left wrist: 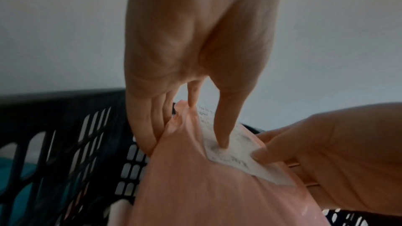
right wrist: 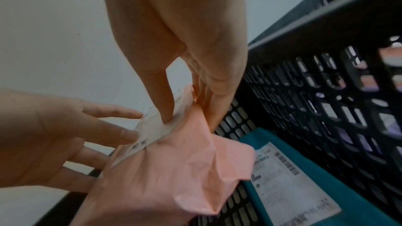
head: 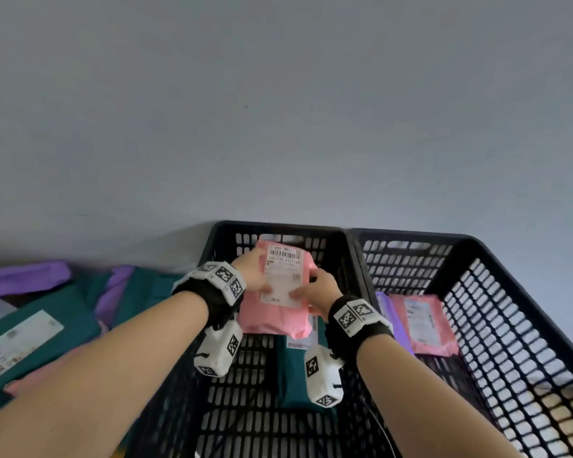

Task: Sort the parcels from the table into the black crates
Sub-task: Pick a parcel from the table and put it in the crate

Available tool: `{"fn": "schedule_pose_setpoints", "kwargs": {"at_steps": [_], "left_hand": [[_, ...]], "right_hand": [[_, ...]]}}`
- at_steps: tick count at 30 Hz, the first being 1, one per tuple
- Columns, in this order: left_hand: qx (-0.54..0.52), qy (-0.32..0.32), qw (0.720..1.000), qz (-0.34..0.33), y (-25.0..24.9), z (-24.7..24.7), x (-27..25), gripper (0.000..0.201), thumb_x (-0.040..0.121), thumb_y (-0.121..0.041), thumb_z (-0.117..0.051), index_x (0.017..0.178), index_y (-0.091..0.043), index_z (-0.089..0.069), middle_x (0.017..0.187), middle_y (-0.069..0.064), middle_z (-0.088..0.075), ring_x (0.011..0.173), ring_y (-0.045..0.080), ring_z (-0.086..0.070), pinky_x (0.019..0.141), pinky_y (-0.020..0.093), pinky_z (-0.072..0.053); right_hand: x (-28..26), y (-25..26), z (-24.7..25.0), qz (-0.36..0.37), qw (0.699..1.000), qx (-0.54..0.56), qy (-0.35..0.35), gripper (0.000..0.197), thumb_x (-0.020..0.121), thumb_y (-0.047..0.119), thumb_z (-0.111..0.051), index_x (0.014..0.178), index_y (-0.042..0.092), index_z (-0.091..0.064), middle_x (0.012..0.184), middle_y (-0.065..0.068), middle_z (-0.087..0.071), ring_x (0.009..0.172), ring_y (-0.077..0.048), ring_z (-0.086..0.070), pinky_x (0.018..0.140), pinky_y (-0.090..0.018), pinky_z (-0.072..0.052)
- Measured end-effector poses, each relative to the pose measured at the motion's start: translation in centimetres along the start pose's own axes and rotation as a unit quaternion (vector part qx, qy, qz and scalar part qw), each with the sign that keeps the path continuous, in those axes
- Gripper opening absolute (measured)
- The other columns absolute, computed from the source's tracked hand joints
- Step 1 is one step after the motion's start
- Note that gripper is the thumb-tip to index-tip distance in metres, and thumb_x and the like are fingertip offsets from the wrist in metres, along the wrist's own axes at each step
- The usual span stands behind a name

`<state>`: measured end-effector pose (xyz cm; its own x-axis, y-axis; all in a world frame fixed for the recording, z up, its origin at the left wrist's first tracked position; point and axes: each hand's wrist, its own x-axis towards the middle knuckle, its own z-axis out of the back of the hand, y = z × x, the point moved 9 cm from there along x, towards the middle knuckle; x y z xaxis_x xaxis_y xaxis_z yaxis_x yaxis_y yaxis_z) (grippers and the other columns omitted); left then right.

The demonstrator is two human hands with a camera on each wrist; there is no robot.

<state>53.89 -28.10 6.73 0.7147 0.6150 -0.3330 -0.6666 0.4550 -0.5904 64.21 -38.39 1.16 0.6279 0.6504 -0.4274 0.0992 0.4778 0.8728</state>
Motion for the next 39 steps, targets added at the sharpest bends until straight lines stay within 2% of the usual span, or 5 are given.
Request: {"fn": "schedule_pose_setpoints", "kwargs": {"at_steps": [11, 23, 27, 33, 39], "left_hand": [[0.003, 0.039, 0.995, 0.096, 7.9, -7.1, 8.2, 0.081, 0.064, -0.008, -0.08, 0.133, -0.022, -0.04, 0.114, 0.001, -0.063, 0.106, 0.02, -0.061, 0.092, 0.035, -0.051], [-0.031, 0.06, 0.976, 0.208, 14.9, -10.8, 12.7, 0.103, 0.065, -0.014, -0.083, 0.148, -0.028, -0.023, 0.134, 0.008, -0.046, 0.121, 0.026, -0.05, 0.102, 0.036, -0.044], [-0.04, 0.053, 0.974, 0.218, 16.2, -11.7, 13.5, 0.1, 0.068, -0.008, -0.08, 0.147, -0.031, -0.023, 0.133, 0.011, -0.035, 0.119, 0.03, -0.048, 0.101, 0.039, -0.046], [-0.044, 0.032, 0.973, 0.224, 18.0, -11.8, 14.1, 0.097, 0.07, -0.005, -0.076, 0.147, -0.035, -0.023, 0.127, 0.008, -0.035, 0.113, 0.028, -0.051, 0.095, 0.037, -0.05], [-0.003, 0.08, 0.989, 0.127, 17.6, -14.2, 14.2, 0.086, 0.077, -0.013, -0.07, 0.147, -0.031, -0.024, 0.154, 0.003, -0.016, 0.133, 0.024, -0.038, 0.108, 0.028, -0.037]], "right_hand": [[8.6, -6.9, -4.1, -0.075, 0.985, -0.141, 0.06, 0.072, 0.076, -0.003, -0.07, 0.138, 0.007, -0.036, 0.124, -0.009, -0.056, 0.117, -0.026, -0.054, 0.096, -0.036, -0.049], [12.7, -10.9, -8.7, -0.078, 0.965, -0.212, 0.133, 0.08, 0.077, -0.002, -0.068, 0.142, 0.007, -0.022, 0.126, -0.007, -0.054, 0.119, -0.023, -0.052, 0.094, -0.029, -0.048], [13.2, -11.0, -10.5, -0.061, 0.959, -0.222, 0.165, 0.095, 0.075, 0.005, -0.071, 0.147, 0.013, -0.009, 0.127, -0.001, -0.052, 0.118, -0.019, -0.054, 0.101, -0.035, -0.046], [14.8, -12.2, -12.4, -0.04, 0.966, -0.198, 0.161, 0.084, 0.076, 0.013, -0.072, 0.143, 0.023, -0.022, 0.11, 0.007, -0.054, 0.102, -0.017, -0.063, 0.081, -0.037, -0.058], [14.9, -12.2, -9.7, -0.057, 0.971, -0.224, 0.055, 0.076, 0.083, 0.0, -0.058, 0.145, 0.012, -0.015, 0.112, -0.011, -0.063, 0.102, -0.025, -0.064, 0.08, -0.028, -0.053]]}}
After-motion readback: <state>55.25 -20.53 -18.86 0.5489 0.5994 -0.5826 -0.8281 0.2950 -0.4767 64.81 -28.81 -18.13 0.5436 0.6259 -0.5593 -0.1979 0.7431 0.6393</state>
